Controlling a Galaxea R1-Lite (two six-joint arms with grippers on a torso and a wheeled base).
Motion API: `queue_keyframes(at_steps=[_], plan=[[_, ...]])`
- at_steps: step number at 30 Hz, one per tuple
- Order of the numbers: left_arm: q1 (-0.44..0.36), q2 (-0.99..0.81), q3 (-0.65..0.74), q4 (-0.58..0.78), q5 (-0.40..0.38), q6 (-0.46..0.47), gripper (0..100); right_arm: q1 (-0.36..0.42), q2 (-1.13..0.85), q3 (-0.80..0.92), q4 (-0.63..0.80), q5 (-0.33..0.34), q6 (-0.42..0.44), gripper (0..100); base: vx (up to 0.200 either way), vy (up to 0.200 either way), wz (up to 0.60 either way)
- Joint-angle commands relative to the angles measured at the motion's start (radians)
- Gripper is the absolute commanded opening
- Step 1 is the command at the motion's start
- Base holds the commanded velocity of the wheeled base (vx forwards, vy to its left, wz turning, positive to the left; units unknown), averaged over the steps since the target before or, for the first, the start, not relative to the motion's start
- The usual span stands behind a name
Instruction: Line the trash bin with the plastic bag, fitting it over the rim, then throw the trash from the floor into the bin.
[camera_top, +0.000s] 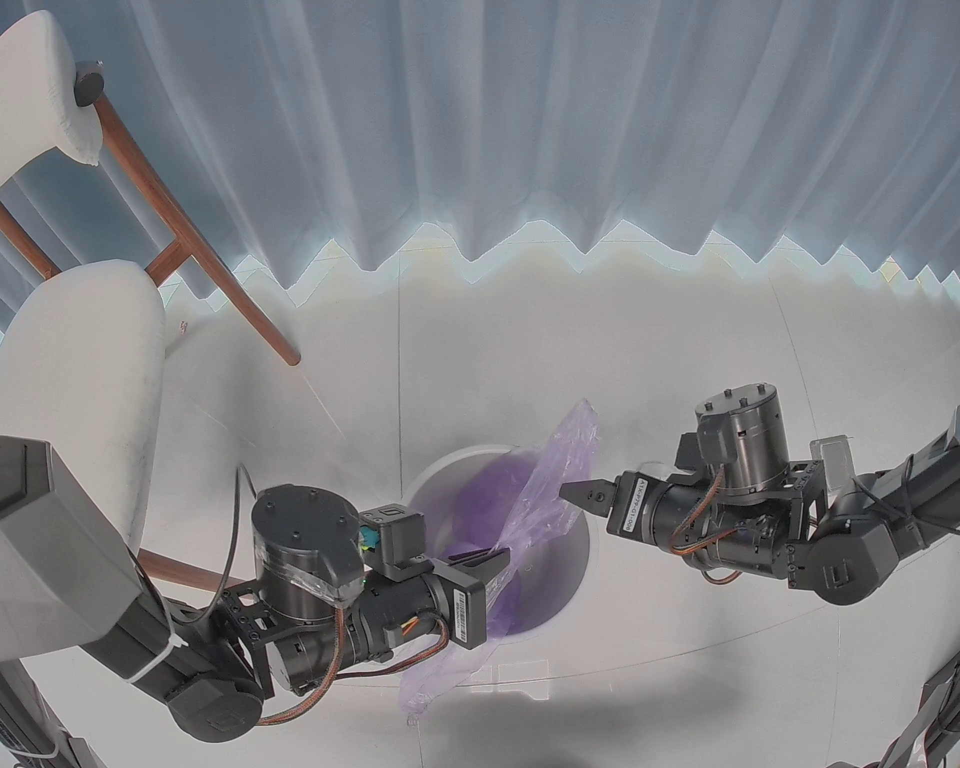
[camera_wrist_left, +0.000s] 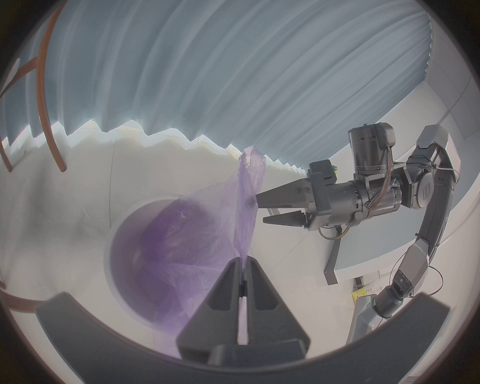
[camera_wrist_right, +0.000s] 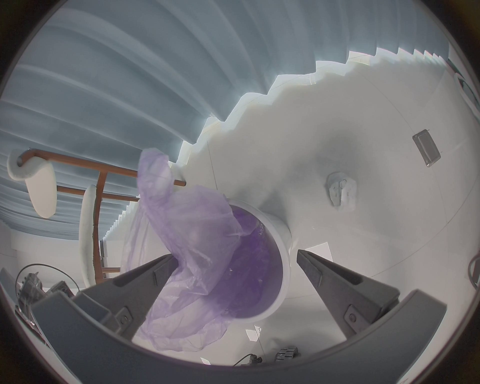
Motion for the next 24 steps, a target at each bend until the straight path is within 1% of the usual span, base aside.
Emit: queue_keyframes(at_steps=[1, 5, 10, 15, 17, 19, 24], plan=[[0.0, -0.002, 0.001, -0.001, -0.002, -0.001, 0, 0.003, 0.062, -0.04, -0.002, -0.01, -0.004, 100, 0.0, 0.0, 0.0], [-0.014, -0.005, 0.004, -0.001, 0.0, -0.001, 0, 0.003, 0.079, -0.092, 0.007, -0.01, -0.006, 100, 0.0, 0.0, 0.0], [-0.015, -0.007, 0.002, 0.001, 0.0, -0.001, 0, 0.004, 0.065, -0.089, 0.046, -0.012, -0.008, 100, 0.0, 0.0, 0.0], [-0.03, -0.005, 0.007, 0.001, -0.002, -0.001, 0, 0.004, 0.035, -0.134, 0.052, -0.007, -0.011, 100, 0.0, 0.0, 0.0], [-0.037, 0.0, 0.004, 0.001, -0.002, -0.001, 0, 0.015, 0.035, -0.148, 0.054, -0.007, -0.014, 100, 0.0, 0.0, 0.0], [-0.053, 0.004, 0.002, 0.002, -0.002, -0.001, 0, 0.046, 0.035, -0.146, 0.052, -0.007, -0.014, 100, 0.0, 0.0, 0.0], [-0.06, 0.004, 0.002, 0.002, 0.0, -0.001, 0, 0.072, 0.041, -0.14, 0.052, -0.007, -0.015, 100, 0.0, 0.0, 0.0]])
